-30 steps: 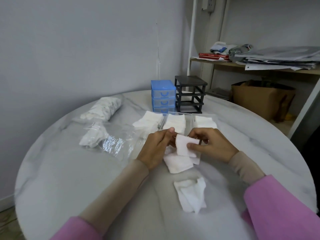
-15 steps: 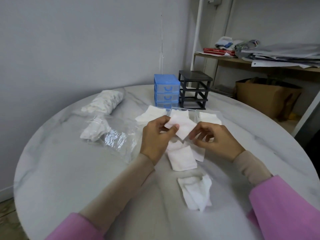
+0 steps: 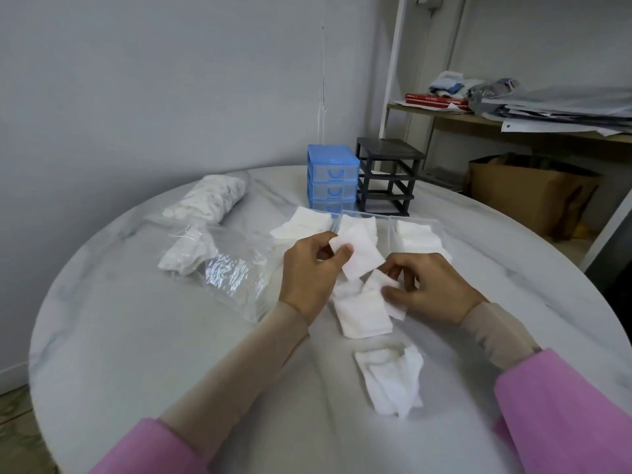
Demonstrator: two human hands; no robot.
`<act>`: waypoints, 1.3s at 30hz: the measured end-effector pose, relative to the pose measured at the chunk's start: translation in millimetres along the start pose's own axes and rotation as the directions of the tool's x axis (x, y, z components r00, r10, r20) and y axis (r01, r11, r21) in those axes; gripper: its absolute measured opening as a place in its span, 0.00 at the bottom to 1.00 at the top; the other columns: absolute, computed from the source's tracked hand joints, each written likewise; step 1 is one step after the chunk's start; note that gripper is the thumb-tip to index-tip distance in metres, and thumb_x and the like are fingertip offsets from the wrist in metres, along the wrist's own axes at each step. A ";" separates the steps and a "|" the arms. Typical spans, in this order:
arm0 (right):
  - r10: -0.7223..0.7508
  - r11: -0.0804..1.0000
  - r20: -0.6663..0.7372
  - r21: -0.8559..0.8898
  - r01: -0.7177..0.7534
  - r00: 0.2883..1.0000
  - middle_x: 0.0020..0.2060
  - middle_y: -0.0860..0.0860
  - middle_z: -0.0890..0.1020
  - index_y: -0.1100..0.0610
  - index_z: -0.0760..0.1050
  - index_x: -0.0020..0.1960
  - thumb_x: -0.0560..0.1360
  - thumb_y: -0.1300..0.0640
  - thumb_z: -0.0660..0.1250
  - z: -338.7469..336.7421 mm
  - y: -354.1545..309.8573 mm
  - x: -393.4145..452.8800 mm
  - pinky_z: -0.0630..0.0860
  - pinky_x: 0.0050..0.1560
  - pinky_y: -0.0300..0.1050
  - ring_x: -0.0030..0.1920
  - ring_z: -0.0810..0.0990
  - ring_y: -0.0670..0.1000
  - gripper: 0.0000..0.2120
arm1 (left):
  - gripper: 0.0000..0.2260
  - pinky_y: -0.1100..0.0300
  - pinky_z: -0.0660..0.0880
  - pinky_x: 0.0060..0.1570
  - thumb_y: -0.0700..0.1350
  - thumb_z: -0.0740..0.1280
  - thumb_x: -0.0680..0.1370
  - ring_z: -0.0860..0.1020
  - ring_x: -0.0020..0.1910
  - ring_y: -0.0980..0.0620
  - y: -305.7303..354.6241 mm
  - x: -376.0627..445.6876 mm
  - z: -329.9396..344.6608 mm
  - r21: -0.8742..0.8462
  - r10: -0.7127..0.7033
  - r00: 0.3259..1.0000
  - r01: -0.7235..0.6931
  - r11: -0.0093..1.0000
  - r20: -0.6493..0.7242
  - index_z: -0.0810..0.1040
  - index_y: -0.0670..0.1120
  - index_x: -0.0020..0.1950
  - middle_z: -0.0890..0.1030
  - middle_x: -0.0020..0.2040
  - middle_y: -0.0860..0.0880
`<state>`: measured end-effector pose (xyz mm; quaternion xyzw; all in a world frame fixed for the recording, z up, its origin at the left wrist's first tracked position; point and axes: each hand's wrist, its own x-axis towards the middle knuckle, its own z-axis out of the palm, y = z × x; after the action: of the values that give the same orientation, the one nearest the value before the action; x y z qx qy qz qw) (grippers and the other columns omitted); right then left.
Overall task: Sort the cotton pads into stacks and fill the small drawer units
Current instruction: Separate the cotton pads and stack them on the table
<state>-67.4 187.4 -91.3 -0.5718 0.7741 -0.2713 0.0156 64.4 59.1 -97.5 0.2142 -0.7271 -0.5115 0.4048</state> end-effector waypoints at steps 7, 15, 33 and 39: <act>0.032 0.995 -0.359 0.104 0.006 0.933 0.34 0.44 0.77 0.56 0.76 0.44 0.74 0.59 0.68 -4.5 4.3 4.8 0.66 0.35 0.25 0.34 0.75 0.44 0.02 | 0.05 0.60 0.79 0.45 0.36 0.69 0.74 0.81 0.38 0.50 0.0 -0.7 -0.7 -0.064 -0.086 0.995 0.089 0.994 0.049 0.79 0.42 0.39 0.82 0.36 0.46; 0.208 0.923 -0.510 0.385 0.005 0.835 0.36 0.46 0.78 0.58 0.76 0.45 0.74 0.59 0.69 -8.6 -0.5 5.7 0.66 0.36 0.26 0.37 0.74 0.42 0.03 | 0.04 0.67 0.78 0.35 0.33 0.72 0.70 0.80 0.31 0.58 0.1 -1.6 -0.2 -0.184 -0.172 0.981 0.187 0.965 0.091 0.79 0.36 0.44 0.81 0.33 0.47; 0.164 0.789 -0.186 0.614 -0.015 0.969 0.30 0.51 0.79 0.57 0.76 0.36 0.69 0.63 0.72 -2.9 -9.3 4.7 0.70 0.33 0.29 0.30 0.74 0.42 0.06 | 0.11 0.68 0.77 0.32 0.35 0.58 0.80 0.81 0.30 0.58 20.6 -11.9 5.4 -0.337 -0.256 0.894 0.385 0.859 0.369 0.78 0.43 0.43 0.82 0.29 0.53; 0.142 0.831 -0.204 0.556 -0.005 0.969 0.29 0.51 0.78 0.58 0.76 0.38 0.69 0.60 0.72 -3.0 -10.4 3.7 0.67 0.35 0.25 0.29 0.73 0.39 0.05 | 0.08 0.66 0.78 0.33 0.37 0.60 0.79 0.81 0.29 0.57 21.2 -9.1 5.7 -0.355 -0.294 0.895 0.409 0.841 0.336 0.78 0.41 0.45 0.82 0.29 0.52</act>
<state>-60.6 183.3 -83.2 -0.4760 0.6810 -0.5478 0.0977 67.2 77.1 -82.2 0.1825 -0.5967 -0.7446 0.2371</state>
